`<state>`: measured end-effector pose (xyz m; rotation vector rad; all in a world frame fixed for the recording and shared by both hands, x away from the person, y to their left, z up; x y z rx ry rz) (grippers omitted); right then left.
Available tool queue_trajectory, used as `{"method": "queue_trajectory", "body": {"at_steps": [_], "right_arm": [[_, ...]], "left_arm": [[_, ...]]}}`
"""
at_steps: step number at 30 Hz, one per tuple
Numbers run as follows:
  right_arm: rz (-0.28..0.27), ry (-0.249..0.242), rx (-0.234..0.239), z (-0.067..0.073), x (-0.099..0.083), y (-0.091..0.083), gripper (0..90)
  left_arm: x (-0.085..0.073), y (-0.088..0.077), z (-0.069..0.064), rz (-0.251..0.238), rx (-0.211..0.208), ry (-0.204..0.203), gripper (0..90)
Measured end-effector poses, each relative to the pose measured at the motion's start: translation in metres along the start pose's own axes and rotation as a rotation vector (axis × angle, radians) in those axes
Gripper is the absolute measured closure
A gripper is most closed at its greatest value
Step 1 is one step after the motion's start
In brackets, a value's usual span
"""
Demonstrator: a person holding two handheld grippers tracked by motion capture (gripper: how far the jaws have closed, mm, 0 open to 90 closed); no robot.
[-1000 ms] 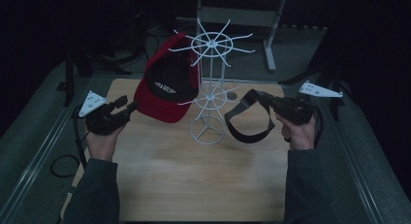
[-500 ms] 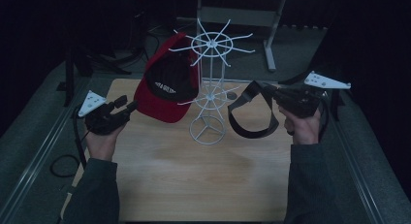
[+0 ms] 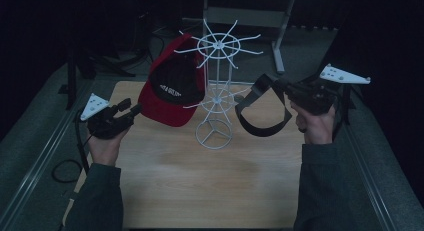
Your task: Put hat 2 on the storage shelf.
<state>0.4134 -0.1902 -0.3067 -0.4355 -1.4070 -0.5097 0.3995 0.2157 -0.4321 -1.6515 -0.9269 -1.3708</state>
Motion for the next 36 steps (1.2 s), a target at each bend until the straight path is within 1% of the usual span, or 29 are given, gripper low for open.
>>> {"method": "queue_trajectory", "body": {"at_steps": [5, 12, 20, 24, 27, 31, 36], "right_arm": [[-0.012, -0.009, 0.002, 0.000, 0.012, 0.002, 89.2], [-0.044, -0.022, 0.018, 0.004, 0.035, 0.006, 89.2], [-0.074, -0.026, 0.031, 0.006, 0.059, 0.017, 89.2], [-0.083, -0.025, 0.019, 0.002, 0.069, 0.023, 89.2], [-0.081, -0.015, 0.016, -0.002, 0.072, 0.029, 89.2], [-0.071, -0.002, 0.017, -0.004, 0.071, 0.038, 89.2], [-0.027, 0.004, 0.002, -0.009, 0.061, 0.048, 89.2]], "left_arm": [[0.000, 0.000, 0.000, 0.001, 0.000, -0.002, 53.9], [-0.001, 0.001, 0.000, 0.002, -0.001, -0.002, 54.0], [-0.002, 0.003, -0.002, 0.008, -0.005, 0.003, 54.0], [-0.002, 0.004, -0.002, 0.009, -0.007, 0.001, 54.0], [-0.003, 0.005, -0.003, 0.008, -0.009, -0.002, 54.1], [-0.003, 0.006, -0.003, 0.008, -0.011, -0.002, 54.0], [-0.003, 0.006, -0.003, 0.010, -0.011, -0.003, 54.8]]}}
Point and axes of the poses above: each handheld gripper's, and its own axes: y roughly forward along the jaws, x roughly out of its top, z roughly to its left, the point moved 9 cm from there along y, roughly forward along the jaws, and after that the axes turned 7 degrees about -z, right-handed, at the moved point
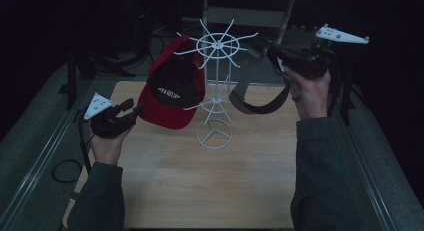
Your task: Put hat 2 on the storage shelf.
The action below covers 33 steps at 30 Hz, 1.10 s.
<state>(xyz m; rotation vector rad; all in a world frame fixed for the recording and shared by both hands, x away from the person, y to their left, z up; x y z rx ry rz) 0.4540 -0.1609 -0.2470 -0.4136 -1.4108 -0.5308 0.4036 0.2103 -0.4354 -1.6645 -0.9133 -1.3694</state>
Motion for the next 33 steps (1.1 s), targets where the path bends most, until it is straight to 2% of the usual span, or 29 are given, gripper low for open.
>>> {"method": "queue_trajectory", "body": {"at_steps": [8, 14, 26, 33], "right_arm": [[0.056, 0.000, -0.004, -0.001, -0.017, 0.010, 89.1], [0.078, 0.004, 0.005, -0.001, -0.028, 0.014, 88.5], [0.067, 0.070, -0.065, -0.023, -0.048, -0.002, 54.2], [0.066, 0.047, -0.094, -0.029, -0.054, -0.013, 39.7]], "left_arm": [[0.000, 0.003, -0.002, 0.007, -0.004, 0.009, 57.3], [0.001, 0.003, -0.003, 0.008, -0.006, 0.011, 57.1], [0.004, -0.002, -0.001, -0.010, 0.001, 0.004, 54.3], [0.004, -0.003, -0.001, -0.011, 0.001, 0.007, 54.1]]}}
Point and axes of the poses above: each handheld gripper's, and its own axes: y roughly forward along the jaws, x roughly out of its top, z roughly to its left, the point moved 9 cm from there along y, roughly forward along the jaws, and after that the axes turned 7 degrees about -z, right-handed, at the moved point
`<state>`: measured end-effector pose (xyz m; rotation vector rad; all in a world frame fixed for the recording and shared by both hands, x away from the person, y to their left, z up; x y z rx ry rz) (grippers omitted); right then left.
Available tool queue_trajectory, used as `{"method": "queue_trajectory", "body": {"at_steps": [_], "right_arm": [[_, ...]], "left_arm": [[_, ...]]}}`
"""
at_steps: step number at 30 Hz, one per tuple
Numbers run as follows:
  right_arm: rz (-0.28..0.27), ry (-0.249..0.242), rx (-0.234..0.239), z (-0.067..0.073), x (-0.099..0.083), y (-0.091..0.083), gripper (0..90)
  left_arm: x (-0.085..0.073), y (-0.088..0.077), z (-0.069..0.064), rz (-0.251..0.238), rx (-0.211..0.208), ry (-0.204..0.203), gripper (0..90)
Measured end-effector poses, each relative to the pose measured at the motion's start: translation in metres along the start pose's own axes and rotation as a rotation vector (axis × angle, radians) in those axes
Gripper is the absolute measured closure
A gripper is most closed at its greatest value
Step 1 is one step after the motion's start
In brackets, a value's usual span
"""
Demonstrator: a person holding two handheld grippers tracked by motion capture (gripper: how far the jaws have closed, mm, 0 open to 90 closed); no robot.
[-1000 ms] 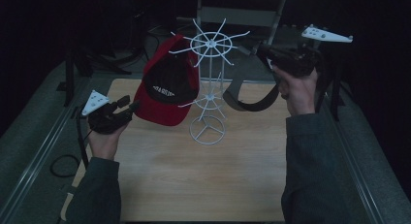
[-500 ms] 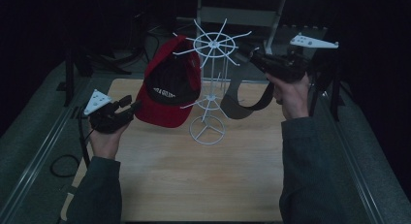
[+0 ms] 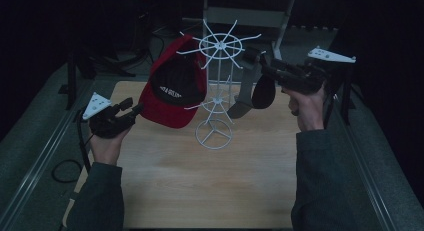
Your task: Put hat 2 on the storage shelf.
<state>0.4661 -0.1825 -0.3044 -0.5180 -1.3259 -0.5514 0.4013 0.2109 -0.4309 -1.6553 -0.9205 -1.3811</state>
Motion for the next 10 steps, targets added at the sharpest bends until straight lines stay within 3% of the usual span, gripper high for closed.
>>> {"method": "queue_trajectory", "body": {"at_steps": [10], "right_arm": [[-0.024, 0.012, -0.059, -0.016, -0.004, -0.013, 34.6]], "left_arm": [[0.001, -0.001, 0.000, -0.009, 0.001, 0.001, 54.0]]}}
Point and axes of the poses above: each handheld gripper's, and its own axes: y roughly forward along the jaws, x roughly out of its top, z roughly to its left, the point moved 9 cm from there along y, roughly forward along the jaws, and after that the axes turned 7 degrees about -z, right-handed, at the moved point
